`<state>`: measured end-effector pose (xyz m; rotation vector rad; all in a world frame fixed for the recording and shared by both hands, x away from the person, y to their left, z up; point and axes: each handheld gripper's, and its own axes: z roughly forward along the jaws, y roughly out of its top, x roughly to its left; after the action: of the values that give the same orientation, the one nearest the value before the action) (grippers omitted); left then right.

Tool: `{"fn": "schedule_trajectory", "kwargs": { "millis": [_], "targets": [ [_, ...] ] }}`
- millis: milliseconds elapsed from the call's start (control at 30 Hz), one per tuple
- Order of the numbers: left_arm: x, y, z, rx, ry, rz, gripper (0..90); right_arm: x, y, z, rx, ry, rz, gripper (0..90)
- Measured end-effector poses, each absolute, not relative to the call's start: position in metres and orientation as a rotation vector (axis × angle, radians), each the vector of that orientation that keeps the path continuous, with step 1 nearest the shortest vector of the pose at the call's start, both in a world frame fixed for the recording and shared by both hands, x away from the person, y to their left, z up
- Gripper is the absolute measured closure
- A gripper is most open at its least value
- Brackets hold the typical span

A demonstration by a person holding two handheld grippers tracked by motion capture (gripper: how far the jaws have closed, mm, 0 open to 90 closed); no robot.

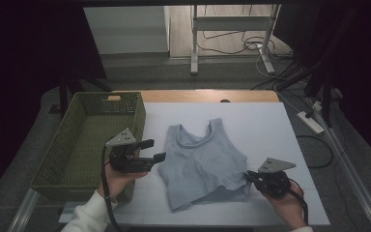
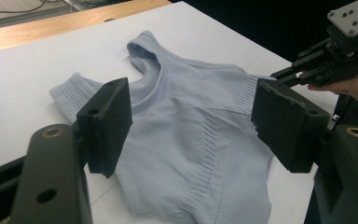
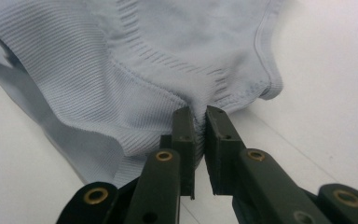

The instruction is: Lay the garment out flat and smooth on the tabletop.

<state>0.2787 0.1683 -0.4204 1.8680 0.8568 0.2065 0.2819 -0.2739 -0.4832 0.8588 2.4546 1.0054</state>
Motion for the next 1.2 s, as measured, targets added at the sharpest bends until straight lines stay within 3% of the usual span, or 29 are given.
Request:
{"fn": "schedule_trajectory", "kwargs": {
  "millis": [1200],
  "targets": [
    [0.278, 0.167, -0.420, 1.873, 0.853, 0.211, 29.1, 0.263, -0.309, -0.496, 0.982, 2.493, 0.851, 82.5]
  ]
}}
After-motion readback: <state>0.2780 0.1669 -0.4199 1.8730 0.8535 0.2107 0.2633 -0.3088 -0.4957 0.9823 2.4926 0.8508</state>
